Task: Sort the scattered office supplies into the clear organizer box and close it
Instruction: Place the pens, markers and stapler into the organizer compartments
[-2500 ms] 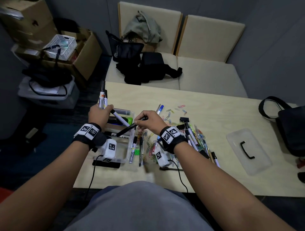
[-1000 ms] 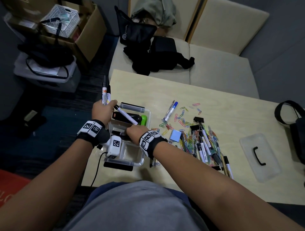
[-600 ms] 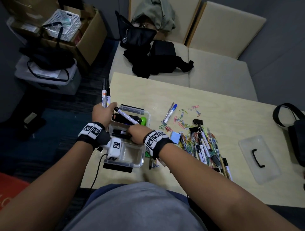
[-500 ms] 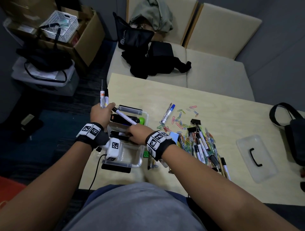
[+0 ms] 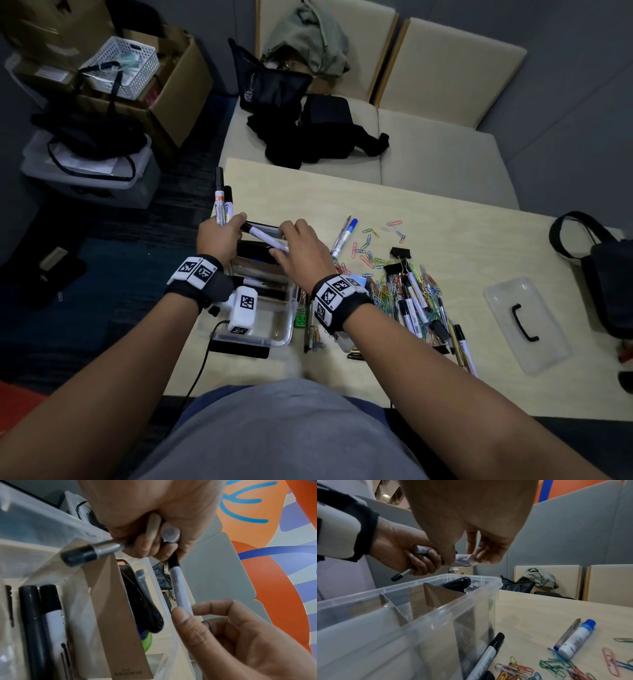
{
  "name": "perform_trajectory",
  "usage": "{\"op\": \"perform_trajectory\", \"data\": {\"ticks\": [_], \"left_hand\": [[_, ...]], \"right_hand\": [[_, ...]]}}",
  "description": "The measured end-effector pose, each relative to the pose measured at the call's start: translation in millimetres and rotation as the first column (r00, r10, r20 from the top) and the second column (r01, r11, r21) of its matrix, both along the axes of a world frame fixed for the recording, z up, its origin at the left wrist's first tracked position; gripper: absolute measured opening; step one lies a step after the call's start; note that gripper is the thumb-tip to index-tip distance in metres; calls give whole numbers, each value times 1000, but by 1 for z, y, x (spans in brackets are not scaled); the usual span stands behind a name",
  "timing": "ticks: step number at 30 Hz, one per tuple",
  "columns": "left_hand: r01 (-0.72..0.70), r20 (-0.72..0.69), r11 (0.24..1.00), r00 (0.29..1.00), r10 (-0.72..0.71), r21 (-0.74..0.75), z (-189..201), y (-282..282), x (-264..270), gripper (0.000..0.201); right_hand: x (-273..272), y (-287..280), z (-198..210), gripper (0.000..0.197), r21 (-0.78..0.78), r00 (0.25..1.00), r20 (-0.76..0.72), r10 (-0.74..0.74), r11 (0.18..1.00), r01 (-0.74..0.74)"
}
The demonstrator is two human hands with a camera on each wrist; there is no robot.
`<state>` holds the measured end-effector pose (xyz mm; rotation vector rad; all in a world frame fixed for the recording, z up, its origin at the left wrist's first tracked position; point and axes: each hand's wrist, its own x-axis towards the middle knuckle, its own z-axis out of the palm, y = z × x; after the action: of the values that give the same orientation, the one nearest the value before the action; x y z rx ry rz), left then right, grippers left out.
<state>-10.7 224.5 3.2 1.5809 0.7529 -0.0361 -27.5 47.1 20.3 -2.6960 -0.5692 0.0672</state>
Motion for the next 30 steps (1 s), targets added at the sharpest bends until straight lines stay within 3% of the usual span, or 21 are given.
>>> {"op": "perform_trajectory", "data": {"ticks": [4, 8, 15, 21, 24, 30], "left_hand": [[45, -10, 997, 999, -44, 59, -1, -2, -1, 38], [100, -44, 948, 995, -91, 302, -6, 9, -3, 40], [223, -117, 819, 975, -189, 528, -7, 7, -7, 38], [253, -151, 777, 968, -202, 576, -11, 8, -6, 35], [277, -158, 759, 961, -228, 589, -13, 10, -7, 36], [284, -169, 743, 959, -229, 605, -17, 11, -7, 37]], "right_hand": [[2, -6, 3, 18, 20, 994, -109, 14, 1000, -12], [0, -19, 10, 18, 10, 975, -208, 82, 997, -81], [-6, -15, 8, 15, -161, 956, -157, 249, 948, -273], [-14, 20, -3, 19, -333, 895, -153, 419, 831, -446], [-16, 32, -8, 27, -369, 877, -216, 429, 796, -480], [-15, 40, -13, 17, -455, 865, -293, 406, 737, -500]]}}
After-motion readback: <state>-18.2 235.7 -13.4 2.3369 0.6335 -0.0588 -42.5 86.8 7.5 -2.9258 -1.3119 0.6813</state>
